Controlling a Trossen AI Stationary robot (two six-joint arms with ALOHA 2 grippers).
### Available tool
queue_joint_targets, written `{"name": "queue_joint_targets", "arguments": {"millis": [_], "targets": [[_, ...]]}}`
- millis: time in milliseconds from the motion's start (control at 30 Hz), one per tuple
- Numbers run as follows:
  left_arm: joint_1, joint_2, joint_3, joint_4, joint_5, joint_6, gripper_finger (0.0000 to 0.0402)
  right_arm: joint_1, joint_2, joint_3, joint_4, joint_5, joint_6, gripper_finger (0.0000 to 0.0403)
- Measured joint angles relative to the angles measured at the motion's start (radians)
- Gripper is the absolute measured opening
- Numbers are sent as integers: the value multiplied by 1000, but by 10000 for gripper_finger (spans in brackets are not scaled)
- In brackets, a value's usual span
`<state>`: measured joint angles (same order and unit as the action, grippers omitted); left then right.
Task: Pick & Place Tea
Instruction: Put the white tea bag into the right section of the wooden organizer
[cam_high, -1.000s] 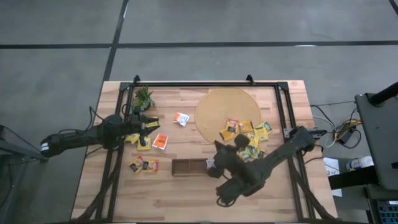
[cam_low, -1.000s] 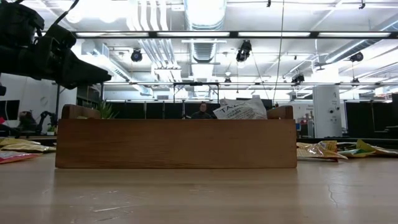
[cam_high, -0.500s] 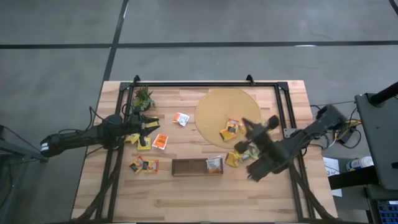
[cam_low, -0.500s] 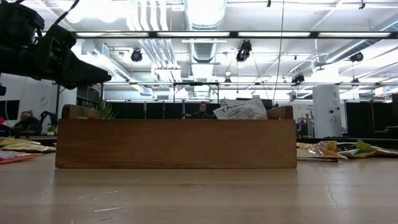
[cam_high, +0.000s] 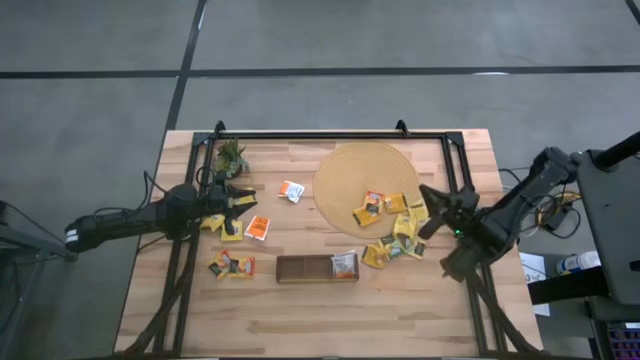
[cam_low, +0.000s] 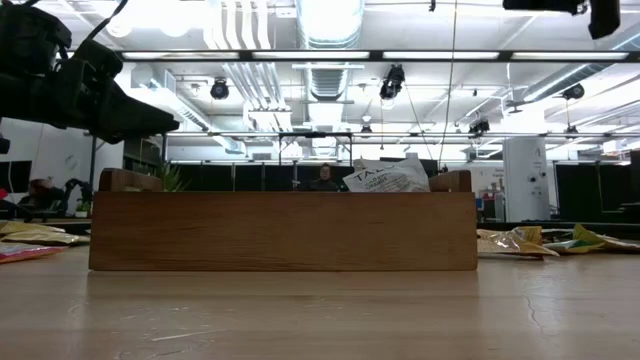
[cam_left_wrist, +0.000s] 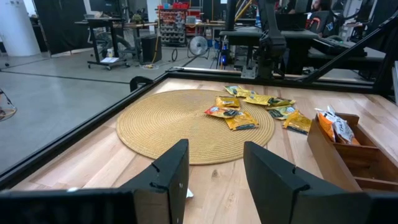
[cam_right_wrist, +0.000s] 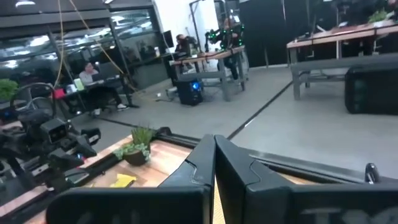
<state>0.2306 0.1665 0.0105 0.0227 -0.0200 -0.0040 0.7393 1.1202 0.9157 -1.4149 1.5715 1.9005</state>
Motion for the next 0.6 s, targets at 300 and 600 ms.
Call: {"name": "queue_joint_targets", "arguments": {"millis": [300, 600], "targets": [[0, 0, 0, 0, 0, 0, 147, -65, -48, -38, 38, -34, -46, 9], [0, 0, 0, 0, 0, 0, 147, -80, -3, -55, 56, -183, -176, 9]]}}
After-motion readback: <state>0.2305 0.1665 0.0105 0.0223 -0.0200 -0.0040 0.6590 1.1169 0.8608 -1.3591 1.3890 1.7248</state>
